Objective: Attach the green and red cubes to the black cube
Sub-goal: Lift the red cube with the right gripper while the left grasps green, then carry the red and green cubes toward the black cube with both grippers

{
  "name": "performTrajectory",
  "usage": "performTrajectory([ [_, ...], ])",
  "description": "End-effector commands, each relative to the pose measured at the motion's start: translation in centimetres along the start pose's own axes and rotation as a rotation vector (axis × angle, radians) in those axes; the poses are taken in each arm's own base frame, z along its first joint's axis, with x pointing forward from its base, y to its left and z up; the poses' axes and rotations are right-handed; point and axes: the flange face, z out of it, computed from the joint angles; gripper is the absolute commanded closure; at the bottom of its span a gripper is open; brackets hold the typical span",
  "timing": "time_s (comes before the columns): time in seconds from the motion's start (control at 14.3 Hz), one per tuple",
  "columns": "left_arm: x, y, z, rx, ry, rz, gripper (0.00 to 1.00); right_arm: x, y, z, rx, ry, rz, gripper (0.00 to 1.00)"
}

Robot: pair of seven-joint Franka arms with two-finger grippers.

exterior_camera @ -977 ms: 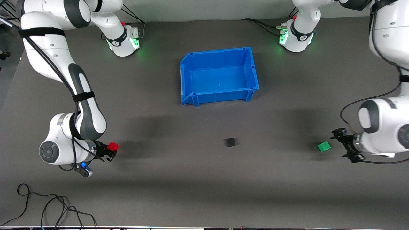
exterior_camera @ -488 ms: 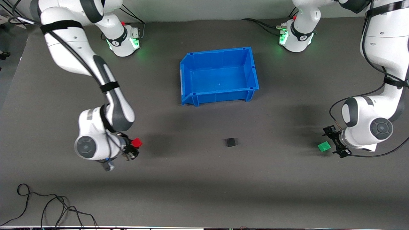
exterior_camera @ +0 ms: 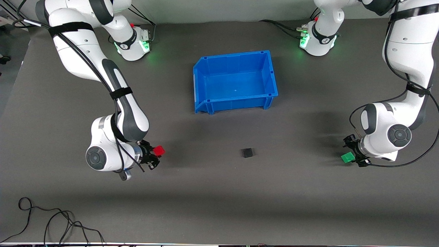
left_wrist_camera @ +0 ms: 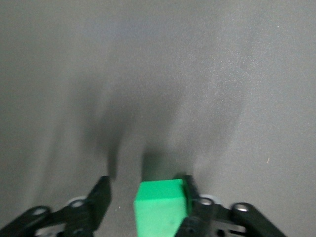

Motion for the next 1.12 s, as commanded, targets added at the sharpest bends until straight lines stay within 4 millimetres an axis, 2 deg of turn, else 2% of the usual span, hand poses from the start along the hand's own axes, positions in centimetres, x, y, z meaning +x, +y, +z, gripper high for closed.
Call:
performTrajectory([
  [0.0, -0.3, -0.4, 0.1, -0.014, 0.018, 0.002, 1.0, -2.3, -1.5, 0.8, 0.004, -0.016, 0.101, 0.86],
  [0.14, -1.3, -0.6, -1.1, -0.019, 0.019, 0.031, 1.0, -6.7, -2.7, 2.7, -0.006, -0.005, 0.144, 0.86],
  [0.21, -2.3, -0.7, -2.2, -0.032, 0.017, 0.05, 1.0, -8.6, -3.6, 2.4, 0.022, -0.002, 0.181, 0.86],
  [0.42, -5.1, -1.0, -5.3, -0.071, 0.001, 0.101, 1.0, -14.1, -6.0, 3.8, 0.046, -0.076, 0.291, 0.86],
  [0.56, -7.2, -1.6, -6.2, -0.084, -0.018, 0.132, 1.0, -15.1, -7.9, 3.4, 0.111, -0.175, 0.402, 0.86],
  [0.63, -8.6, -2.3, -6.2, -0.08, -0.028, 0.158, 1.0, -15.8, -8.7, 3.9, 0.143, -0.213, 0.449, 0.87],
  [0.77, -11.7, -3.7, -6.2, -0.074, -0.063, 0.236, 1.0, -17.6, -9.7, 6.9, 0.168, -0.216, 0.498, 0.87],
  [0.91, -15.0, -5.6, -6.5, -0.065, -0.093, 0.288, 1.0, -19.5, -10.8, 9.1, 0.249, -0.239, 0.59, 0.88],
  [1.05, -18.4, -7.6, -6.6, -0.047, -0.121, 0.325, 1.0, -21.8, -11.2, 11.5, 0.257, -0.245, 0.628, 0.89],
])
